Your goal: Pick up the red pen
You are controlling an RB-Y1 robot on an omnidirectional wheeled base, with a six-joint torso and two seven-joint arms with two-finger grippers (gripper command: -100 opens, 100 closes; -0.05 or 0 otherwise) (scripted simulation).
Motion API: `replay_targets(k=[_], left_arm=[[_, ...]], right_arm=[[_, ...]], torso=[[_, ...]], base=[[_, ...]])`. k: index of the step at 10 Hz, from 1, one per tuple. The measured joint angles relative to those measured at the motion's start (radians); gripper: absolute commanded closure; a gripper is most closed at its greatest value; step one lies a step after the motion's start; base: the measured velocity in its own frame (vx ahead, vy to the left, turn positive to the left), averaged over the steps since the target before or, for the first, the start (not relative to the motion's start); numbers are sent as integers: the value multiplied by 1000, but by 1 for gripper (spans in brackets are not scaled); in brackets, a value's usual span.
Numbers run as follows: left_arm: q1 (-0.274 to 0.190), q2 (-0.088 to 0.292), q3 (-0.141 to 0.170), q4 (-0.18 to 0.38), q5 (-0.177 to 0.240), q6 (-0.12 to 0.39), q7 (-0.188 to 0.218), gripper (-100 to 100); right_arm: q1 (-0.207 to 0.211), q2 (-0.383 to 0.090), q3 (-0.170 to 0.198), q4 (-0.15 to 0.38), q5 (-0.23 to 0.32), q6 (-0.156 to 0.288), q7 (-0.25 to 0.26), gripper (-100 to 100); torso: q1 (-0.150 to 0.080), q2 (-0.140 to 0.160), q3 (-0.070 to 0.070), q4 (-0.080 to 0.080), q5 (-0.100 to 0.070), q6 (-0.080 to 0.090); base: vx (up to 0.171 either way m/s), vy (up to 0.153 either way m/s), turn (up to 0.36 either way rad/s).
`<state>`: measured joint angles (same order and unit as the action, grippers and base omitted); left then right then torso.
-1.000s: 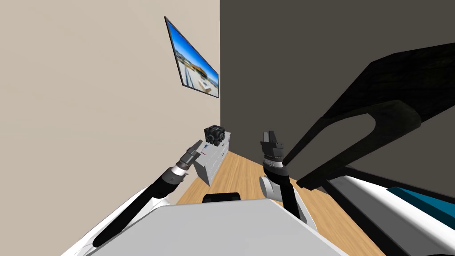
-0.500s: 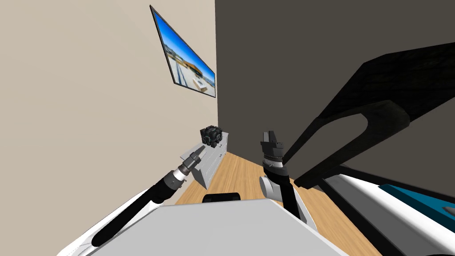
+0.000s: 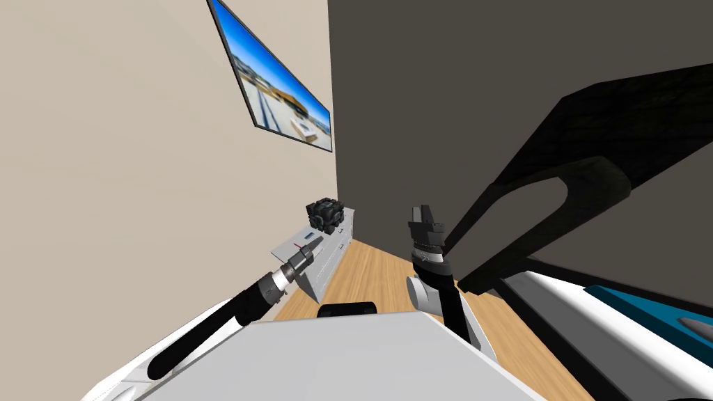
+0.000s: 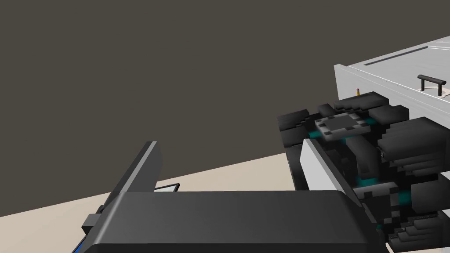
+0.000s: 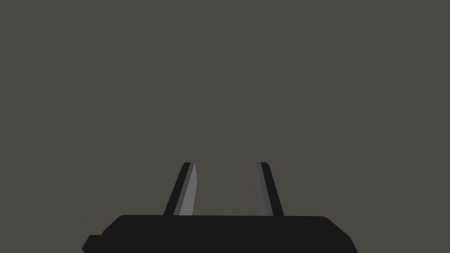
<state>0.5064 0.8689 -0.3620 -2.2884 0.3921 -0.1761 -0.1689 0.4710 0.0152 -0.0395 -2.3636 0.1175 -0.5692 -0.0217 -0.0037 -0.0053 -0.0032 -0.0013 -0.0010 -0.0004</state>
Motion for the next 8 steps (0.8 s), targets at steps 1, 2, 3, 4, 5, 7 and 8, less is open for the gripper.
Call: replay_targets(k=[1,2,3,4,5,7,8], left_arm=[[19,24,-16,0,25,14,-11,-100],[17,48,-26,12,43,22,-16,-100],[28,82,-28,15,75,38,-17,-100],[29,106,-36,22,96,50,-19,-100],[43,135,-55,46,121,50,-26,-100],[42,183,-68,65,173,84,-30,-100],[42,207,-70,69,199,104,-29,-100]], right_arm=[[0,0,0,0,0,0,0,0],[0,0,0,0,0,0,0,0],[0,0,0,0,0,0,0,0],[0,0,0,0,0,0,0,0],[0,0,0,0,0,0,0,0],[0,0,0,0,0,0,0,0],[0,0,0,0,0,0,0,0]], torso=[[0,-1,0,0,0,0],[1,0,0,0,0,0],[0,-1,0,0,0,0],[0,0,0,0,0,0],[-1,0,0,0,0,0],[1,-2,-1,0,0,0],[2,-1,-1,0,0,0]], base=[[79,-46,-41],[99,-59,-95],[85,-51,-38],[97,-75,-90],[89,-53,-37],[115,-29,-75],[116,-52,-91]])
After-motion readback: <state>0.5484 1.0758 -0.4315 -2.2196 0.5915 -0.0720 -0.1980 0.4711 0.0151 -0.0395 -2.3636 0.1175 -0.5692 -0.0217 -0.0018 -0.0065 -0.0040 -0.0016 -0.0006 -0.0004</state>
